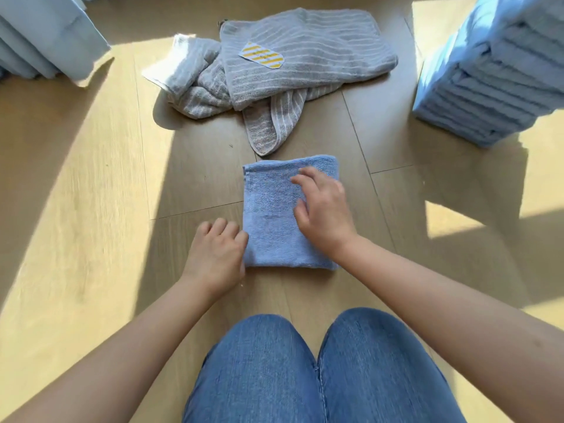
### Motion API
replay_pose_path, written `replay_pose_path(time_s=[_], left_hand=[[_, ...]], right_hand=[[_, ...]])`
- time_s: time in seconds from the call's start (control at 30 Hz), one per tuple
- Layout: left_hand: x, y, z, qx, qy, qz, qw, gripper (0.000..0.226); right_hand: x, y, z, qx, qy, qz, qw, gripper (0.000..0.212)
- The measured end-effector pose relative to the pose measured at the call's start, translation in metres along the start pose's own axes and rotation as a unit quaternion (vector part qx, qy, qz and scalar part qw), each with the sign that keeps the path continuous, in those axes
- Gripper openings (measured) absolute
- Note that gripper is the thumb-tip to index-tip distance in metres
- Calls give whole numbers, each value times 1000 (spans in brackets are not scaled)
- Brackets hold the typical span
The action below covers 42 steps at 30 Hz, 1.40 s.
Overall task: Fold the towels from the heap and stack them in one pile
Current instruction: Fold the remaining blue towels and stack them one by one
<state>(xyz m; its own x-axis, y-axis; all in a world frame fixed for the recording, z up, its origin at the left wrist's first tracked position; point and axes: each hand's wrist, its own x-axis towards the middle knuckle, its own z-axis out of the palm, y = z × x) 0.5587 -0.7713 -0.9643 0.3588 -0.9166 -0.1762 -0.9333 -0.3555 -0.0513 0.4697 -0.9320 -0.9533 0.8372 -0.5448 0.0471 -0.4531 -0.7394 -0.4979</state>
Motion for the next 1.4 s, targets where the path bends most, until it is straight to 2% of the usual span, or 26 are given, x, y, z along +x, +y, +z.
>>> replay_pose_path(time_s=[0.07, 0.17, 0.27, 0.33, 0.4, 0.53, 0.83, 0.97, 1.07, 1.1, 1.13, 1.2, 1.23, 1.33, 1.4], left_hand=[[8, 8, 1, -39, 44, -15, 998, 37], [31, 30, -3, -101, 64, -39, 992, 54], [58, 49, -5, -155, -11, -62, 986, 70], [74, 48, 6, -153, -54, -78, 984, 59], [83, 38, 21, -161, -67, -114, 978, 60], [82, 23, 35, -190, -39, -161, 968, 69], [85, 28, 15, -147, -104, -180, 967, 60], [84, 29, 0, -166, -150, -200, 954, 60], [73, 30, -7, -227, -150, -212, 939, 65], [67, 32, -6, -279, -121, -230, 924, 68], [59, 34, -3, -355, -79, -265, 893, 71], [41, 39, -3, -516, -14, -359, 777, 73], [33, 42, -5, -567, -10, -400, 720, 72], [19, 48, -8, -636, -73, -461, 615, 60], [16, 46, -20, -673, -117, -464, 564, 54]], right_hand=[[-13, 20, -1, -88, 16, -14, 996, 49], [-12, 29, 0, -145, -20, -22, 989, 54], [3, 22, 9, -144, -53, -34, 988, 52], [11, 24, 15, -154, -95, -16, 983, 50], [12, 40, 23, -172, -149, 25, 973, 56], [10, 57, 32, -163, -119, 50, 978, 82], [0, 49, 26, -153, -145, 89, 973, 78], [-41, 50, 14, -156, -218, 100, 958, 92], [-59, 55, -4, -111, -272, 129, 947, 80], [-61, 55, -10, -90, -281, 139, 946, 74], [-62, 52, -14, -57, -272, 151, 949, 71], [-63, 45, -19, 51, -226, 193, 953, 74], [-62, 40, -20, 113, -202, 227, 946, 77], [-61, 29, -26, 231, -166, 311, 907, 82], [-64, 24, -32, 269, -162, 322, 893, 79]])
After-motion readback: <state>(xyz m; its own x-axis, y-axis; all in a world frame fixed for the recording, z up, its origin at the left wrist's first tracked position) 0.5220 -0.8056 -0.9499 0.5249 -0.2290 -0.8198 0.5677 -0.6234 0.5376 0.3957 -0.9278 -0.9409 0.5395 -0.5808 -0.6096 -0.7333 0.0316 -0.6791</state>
